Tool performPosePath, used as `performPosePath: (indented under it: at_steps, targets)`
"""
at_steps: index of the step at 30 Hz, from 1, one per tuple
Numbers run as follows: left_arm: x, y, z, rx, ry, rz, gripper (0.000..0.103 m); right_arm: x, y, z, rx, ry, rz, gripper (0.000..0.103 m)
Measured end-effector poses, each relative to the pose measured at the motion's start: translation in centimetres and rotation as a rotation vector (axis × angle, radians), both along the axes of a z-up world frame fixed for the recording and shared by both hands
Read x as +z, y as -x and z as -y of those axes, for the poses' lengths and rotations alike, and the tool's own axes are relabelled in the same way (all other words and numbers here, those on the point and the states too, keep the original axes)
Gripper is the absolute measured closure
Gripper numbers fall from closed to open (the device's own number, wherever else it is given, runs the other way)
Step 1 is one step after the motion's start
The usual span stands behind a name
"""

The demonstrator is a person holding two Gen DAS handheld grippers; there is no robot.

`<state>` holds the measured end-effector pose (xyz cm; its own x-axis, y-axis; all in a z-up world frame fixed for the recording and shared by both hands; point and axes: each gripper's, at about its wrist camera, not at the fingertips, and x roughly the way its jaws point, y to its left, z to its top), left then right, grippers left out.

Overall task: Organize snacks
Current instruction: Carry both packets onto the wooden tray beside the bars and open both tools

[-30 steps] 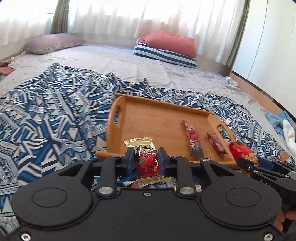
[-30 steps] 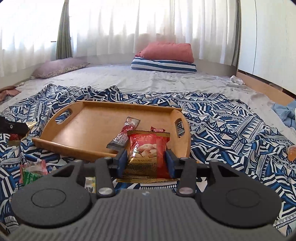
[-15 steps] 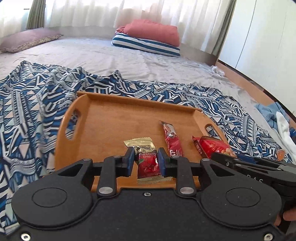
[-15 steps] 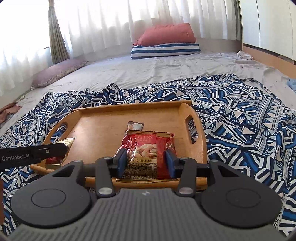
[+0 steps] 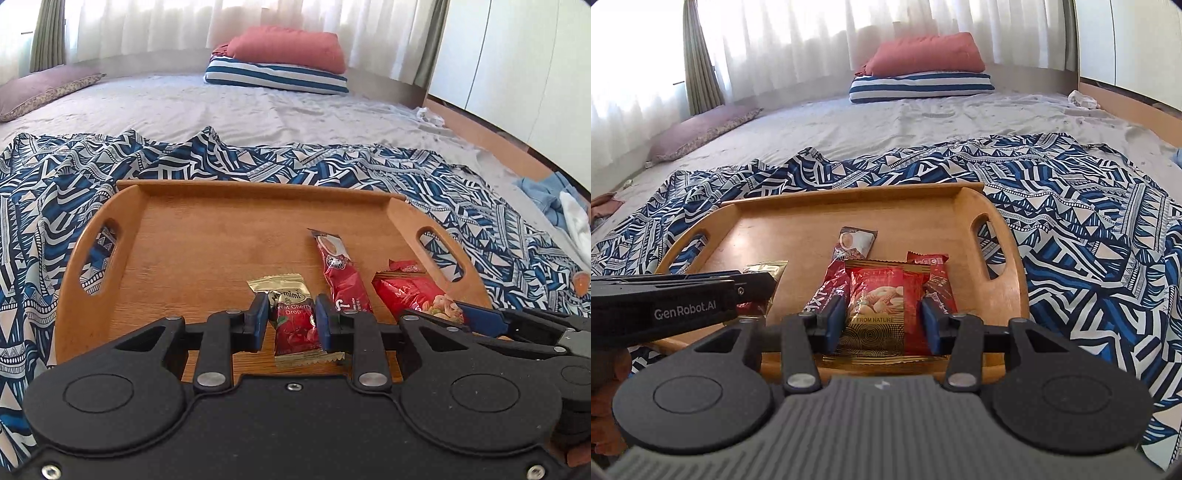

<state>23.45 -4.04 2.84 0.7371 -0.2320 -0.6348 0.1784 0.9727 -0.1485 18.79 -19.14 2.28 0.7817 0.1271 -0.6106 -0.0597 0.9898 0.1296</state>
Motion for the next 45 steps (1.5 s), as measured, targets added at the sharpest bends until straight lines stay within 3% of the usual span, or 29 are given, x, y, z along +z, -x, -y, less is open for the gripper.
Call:
performPosePath:
  at_steps: [45]
  targets:
    - [-1.8, -1.1, -0.1, -0.062, -0.005, -0.016, 0.077, -1.2, -0.5, -0.8, 0.008, 0.010, 0.000, 0.054]
